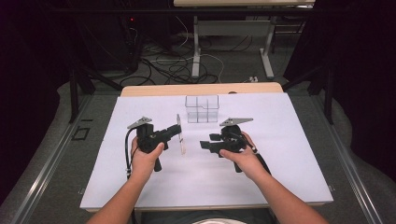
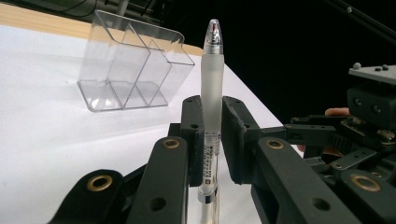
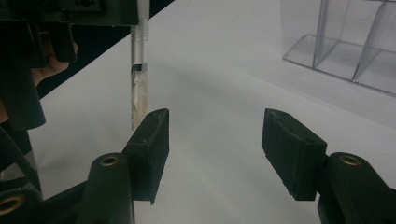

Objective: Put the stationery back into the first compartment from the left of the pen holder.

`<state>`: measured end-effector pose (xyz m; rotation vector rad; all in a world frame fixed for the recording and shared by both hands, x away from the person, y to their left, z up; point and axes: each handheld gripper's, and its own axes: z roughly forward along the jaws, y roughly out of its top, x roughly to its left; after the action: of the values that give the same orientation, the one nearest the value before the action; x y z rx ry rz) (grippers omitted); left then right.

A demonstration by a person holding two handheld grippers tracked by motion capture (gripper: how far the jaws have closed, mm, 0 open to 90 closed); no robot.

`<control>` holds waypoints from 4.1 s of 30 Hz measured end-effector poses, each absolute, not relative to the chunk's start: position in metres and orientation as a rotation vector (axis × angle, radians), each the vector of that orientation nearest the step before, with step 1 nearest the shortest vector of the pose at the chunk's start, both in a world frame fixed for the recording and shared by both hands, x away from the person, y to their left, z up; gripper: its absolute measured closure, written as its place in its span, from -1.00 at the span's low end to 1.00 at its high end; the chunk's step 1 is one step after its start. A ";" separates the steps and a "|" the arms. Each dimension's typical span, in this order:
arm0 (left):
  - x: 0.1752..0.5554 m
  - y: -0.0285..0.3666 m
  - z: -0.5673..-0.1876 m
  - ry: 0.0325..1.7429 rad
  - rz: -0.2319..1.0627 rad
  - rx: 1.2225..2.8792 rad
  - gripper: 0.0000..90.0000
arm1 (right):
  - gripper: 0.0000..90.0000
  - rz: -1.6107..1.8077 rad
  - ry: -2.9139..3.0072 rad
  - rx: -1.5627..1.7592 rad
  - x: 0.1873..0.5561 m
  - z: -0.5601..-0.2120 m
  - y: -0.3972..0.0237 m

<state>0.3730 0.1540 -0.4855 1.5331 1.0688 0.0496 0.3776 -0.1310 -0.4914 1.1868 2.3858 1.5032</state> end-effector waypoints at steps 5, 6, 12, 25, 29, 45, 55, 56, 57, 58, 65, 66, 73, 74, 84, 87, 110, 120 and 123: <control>0.372 0.146 -0.488 1.054 0.024 1.550 0.77 | -0.09 1.509 2.417 1.189 0.375 -0.492 -0.129; 0.371 0.144 -0.489 1.048 0.026 1.563 0.77 | -0.09 1.519 2.419 1.183 0.375 -0.493 -0.129; 0.369 0.134 -0.492 1.032 0.002 1.583 0.77 | 0.06 1.545 2.427 1.201 0.373 -0.496 -0.132; 0.365 0.120 -0.499 1.012 -0.031 1.621 0.77 | 0.32 1.662 2.439 1.247 0.371 -0.509 -0.134; 0.364 0.114 -0.501 1.006 -0.039 1.633 0.77 | 0.41 1.727 2.428 1.270 0.370 -0.509 -0.133; 0.361 0.109 -0.502 0.978 -0.067 1.642 0.77 | 0.66 1.844 2.391 1.324 0.367 -0.516 -0.125; 0.363 0.111 -0.504 0.997 -0.062 1.643 0.77 | 0.76 1.851 2.389 1.368 0.371 -0.521 -0.123; 0.363 0.111 -0.504 0.995 -0.057 1.645 0.77 | 0.76 1.855 2.383 1.366 0.371 -0.522 -0.122; 0.363 0.111 -0.504 0.996 -0.054 1.644 0.77 | 0.75 1.854 2.385 1.368 0.371 -0.522 -0.122; 0.363 0.111 -0.504 1.001 -0.057 1.639 0.77 | 0.75 1.854 2.385 1.368 0.371 -0.522 -0.122; 0.362 0.109 -0.503 0.988 -0.064 1.644 0.77 | 0.75 1.855 2.382 1.357 0.371 -0.523 -0.120; 0.362 0.110 -0.503 0.988 -0.066 1.644 0.77 | 0.75 1.852 2.382 1.352 0.371 -0.523 -0.119; 0.365 0.114 -0.502 1.024 -0.055 1.595 0.48 | 0.76 1.825 2.383 1.374 0.373 -0.524 -0.117; 0.365 0.116 -0.502 1.035 -0.066 1.594 0.47 | 0.76 1.814 2.383 1.379 0.374 -0.525 -0.117; 0.377 0.142 -0.506 1.165 0.103 1.588 0.27 | 0.76 1.758 2.339 1.357 0.390 -0.529 -0.111; 0.381 0.150 -0.510 1.220 0.163 1.596 0.24 | 0.76 1.733 2.321 1.333 0.398 -0.527 -0.107; 0.393 0.177 -0.515 1.347 0.456 1.645 -0.41 | 0.76 1.639 2.076 0.941 0.455 -0.465 -0.072; 0.396 0.182 -0.522 1.379 0.481 1.652 -0.71 | 0.76 1.607 1.947 0.911 0.480 -0.446 -0.068; 0.398 0.181 -0.525 1.371 0.475 1.660 -0.89 | 0.76 1.607 1.899 0.927 0.486 -0.444 -0.067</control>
<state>0.3982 0.1810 -0.5250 1.6597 1.3710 0.4748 0.4865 -0.0674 -0.4442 0.9270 1.8990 1.6071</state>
